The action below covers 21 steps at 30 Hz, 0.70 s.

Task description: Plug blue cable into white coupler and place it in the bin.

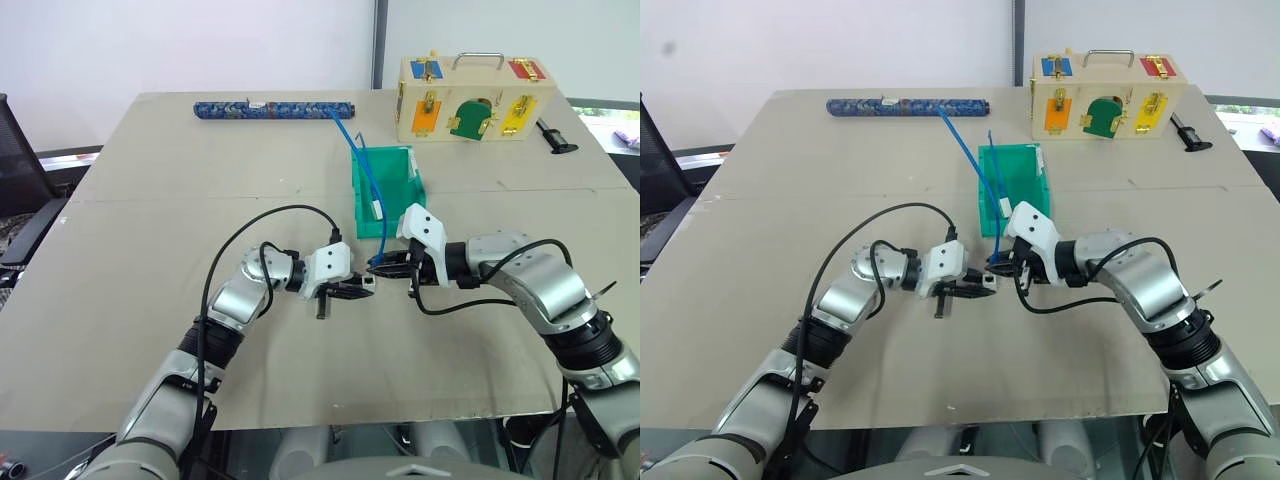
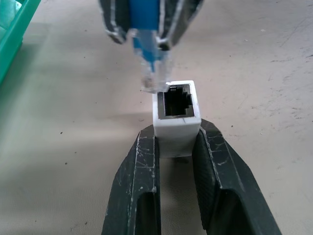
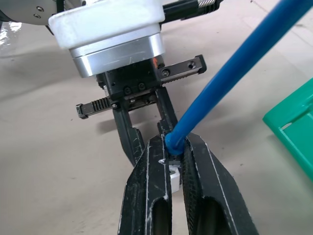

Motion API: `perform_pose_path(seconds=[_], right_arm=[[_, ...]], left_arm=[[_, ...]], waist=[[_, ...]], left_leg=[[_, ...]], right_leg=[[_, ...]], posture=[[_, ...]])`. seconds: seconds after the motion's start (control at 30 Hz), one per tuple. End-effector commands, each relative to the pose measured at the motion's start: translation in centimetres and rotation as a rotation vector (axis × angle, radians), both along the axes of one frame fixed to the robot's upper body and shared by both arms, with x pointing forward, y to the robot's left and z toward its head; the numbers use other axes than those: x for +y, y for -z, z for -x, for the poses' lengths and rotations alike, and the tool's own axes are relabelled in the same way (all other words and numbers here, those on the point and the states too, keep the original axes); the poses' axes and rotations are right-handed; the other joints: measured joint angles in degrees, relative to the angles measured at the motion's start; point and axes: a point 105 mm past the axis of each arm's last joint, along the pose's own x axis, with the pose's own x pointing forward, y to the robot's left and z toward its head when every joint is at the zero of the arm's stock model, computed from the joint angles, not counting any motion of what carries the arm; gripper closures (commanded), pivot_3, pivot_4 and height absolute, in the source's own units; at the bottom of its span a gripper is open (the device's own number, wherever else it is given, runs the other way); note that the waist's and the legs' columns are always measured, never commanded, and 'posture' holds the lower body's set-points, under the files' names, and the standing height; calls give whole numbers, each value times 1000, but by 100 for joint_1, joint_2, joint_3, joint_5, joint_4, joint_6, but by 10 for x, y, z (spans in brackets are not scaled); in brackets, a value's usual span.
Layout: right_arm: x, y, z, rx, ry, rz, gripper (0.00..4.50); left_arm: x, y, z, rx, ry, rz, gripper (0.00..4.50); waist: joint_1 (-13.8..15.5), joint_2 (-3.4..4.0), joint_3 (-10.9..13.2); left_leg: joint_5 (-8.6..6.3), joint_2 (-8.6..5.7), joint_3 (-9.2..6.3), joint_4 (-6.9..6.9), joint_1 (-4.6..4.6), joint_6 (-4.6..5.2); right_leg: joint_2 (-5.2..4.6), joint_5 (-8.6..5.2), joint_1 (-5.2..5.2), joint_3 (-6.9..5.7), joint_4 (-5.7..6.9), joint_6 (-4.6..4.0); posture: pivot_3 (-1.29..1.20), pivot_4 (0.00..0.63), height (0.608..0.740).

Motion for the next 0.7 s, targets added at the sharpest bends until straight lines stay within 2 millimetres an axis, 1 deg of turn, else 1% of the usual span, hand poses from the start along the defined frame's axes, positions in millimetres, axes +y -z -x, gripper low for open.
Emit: perform_pose_path(seconds=[0.03, 0.2, 0.43, 0.7], right_arm=[[4, -12, 6, -41, -43, -10, 4500], [3, 5, 7, -40, -55, 58, 4500], [-1, 22, 4, -59, -85, 151, 4500], [3, 25, -7, -78, -96, 172, 4500]], left_arm=[[5, 4, -1, 4, -17, -26, 4186], [4, 5, 0, 4, -13, -26, 4186], [4, 5, 2, -2, -7, -28, 4186], [2, 6, 4, -12, -2, -25, 4186]], waist=[[0, 0, 0], [-2, 0, 0], [-11, 0, -5], [-26, -5, -13]], left_leg=[[0, 0, 0, 0, 0, 0], [0, 0, 0, 0, 0, 0], [0, -1, 2, 1, 9, 0], [0, 0, 2, 1, 20, 0]], right_leg=[[0, 0, 0, 0, 0, 0], [0, 0, 0, 0, 0, 0], [0, 0, 5, 1, 3, 0], [1, 0, 15, 0, 7, 0]], posture=[[0, 150, 740], [0, 150, 740], [0, 150, 740], [0, 150, 740]])
